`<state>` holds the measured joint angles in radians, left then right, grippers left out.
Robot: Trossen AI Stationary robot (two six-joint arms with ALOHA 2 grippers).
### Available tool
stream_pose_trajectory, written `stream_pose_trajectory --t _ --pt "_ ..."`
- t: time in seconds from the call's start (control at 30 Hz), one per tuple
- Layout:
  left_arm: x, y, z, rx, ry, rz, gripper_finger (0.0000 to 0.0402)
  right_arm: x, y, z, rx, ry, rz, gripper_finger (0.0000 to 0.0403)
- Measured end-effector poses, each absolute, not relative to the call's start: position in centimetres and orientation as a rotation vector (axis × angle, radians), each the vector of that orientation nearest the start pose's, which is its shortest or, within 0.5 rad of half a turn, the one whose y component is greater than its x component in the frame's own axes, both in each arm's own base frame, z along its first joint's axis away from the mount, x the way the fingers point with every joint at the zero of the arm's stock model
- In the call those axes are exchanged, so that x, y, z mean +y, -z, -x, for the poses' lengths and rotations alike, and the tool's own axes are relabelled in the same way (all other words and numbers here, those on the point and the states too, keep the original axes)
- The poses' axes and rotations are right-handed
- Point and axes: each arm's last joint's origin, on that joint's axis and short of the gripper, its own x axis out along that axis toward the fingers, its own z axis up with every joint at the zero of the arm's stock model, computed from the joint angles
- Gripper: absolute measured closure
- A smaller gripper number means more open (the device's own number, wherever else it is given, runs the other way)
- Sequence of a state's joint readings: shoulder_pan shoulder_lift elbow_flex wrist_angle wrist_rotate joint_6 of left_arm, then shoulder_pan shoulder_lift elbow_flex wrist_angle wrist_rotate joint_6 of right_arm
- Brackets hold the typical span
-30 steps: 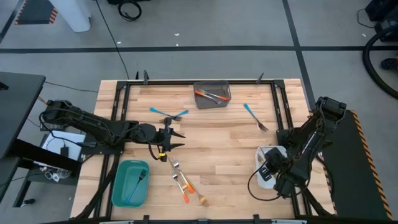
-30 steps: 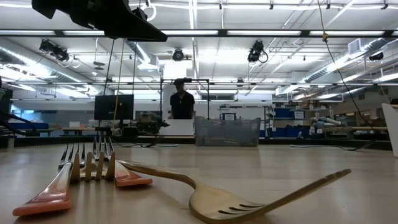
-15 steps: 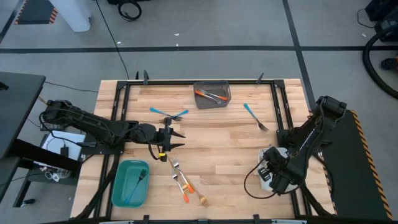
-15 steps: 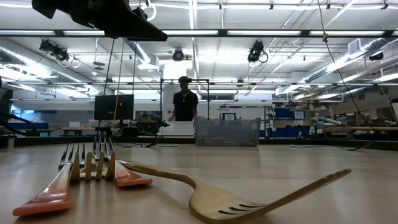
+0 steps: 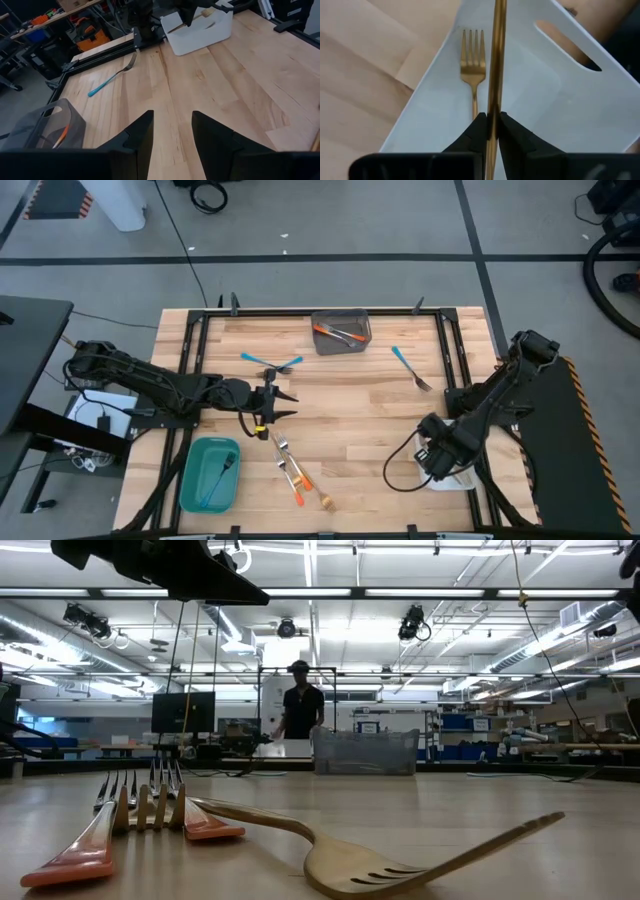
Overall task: Sort silverware by color (type)
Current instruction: Put the gold fork into the white bin
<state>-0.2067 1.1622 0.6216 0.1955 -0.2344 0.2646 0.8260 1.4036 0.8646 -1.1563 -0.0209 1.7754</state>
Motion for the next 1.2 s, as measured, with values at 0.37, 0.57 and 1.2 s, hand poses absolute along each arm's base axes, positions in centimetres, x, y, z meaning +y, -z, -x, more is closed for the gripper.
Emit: stream_pose_trajectory --t 0.37,0.57,1.2 --pt "-4.4 -23.9 -24.2 0.338 0.017 -0.337 0.026 14.3 -20.6 -13.6 1.503 0.778 -0.683 0.0361" --pt "-4.4 -23.9 -24.2 0.338 0.015 -0.326 0.026 14.3 -20.9 -13.5 1.548 0.743 -0.722 0.0361" --pt "-4.4 -23.9 -24.2 0.338 0.015 -0.323 0.026 14.8 -20.9 -13.3 1.599 0.715 -0.742 0.036"
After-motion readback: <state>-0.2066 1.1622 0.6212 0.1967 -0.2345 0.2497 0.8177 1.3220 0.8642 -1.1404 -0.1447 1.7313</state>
